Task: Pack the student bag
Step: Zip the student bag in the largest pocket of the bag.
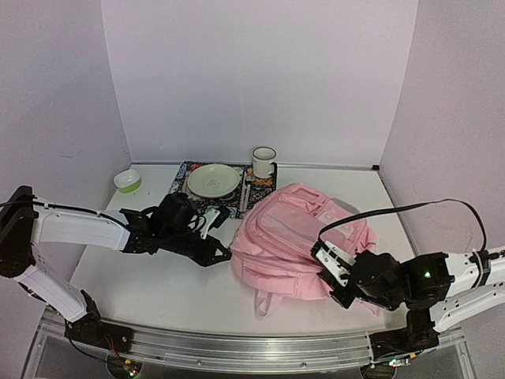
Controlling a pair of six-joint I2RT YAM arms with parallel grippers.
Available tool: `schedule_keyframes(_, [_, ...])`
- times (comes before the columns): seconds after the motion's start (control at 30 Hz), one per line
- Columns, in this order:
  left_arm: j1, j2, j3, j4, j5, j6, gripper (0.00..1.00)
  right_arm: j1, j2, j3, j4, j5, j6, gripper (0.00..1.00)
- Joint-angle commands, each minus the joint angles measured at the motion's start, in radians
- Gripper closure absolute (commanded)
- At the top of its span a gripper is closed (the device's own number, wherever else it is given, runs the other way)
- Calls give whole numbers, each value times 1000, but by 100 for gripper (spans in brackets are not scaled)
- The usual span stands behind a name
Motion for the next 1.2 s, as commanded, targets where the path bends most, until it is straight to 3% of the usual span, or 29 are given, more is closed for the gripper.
schedule_keyframes(0.0, [-50,-89,10,0,9,-58,100,-20,101,136,-90,37,23,64])
schedule_keyframes(0.1, [-89,-95,13,55,46,-91,100,-20,175,220,-95,-63,19,44])
schedule_keyframes(0.23, [-126,-67,37,107,78,-116,100,-20,283,346,-111,-195,29,35])
schedule_keyframes(0.37, [-163,-39,66,134,90,-123,100,-19,411,442,-98,-269,40,30])
schedule_keyframes(0.67, [-218,-29,105,150,127,-119,100,-19,635,541,-101,-198,30,33])
schedule_keyframes(0.77, [-222,-33,103,158,144,-121,100,-19,669,547,-103,-173,28,40])
schedule_keyframes(0.9, [-222,-59,84,160,116,-95,100,-20,654,525,-112,-143,28,81])
schedule_keyframes(0.97, [-216,-75,71,134,55,-69,100,-19,619,506,-113,-180,16,96])
schedule_keyframes(1.17, [-97,-24,84,57,15,-38,100,-18,473,414,-138,-248,-1,100])
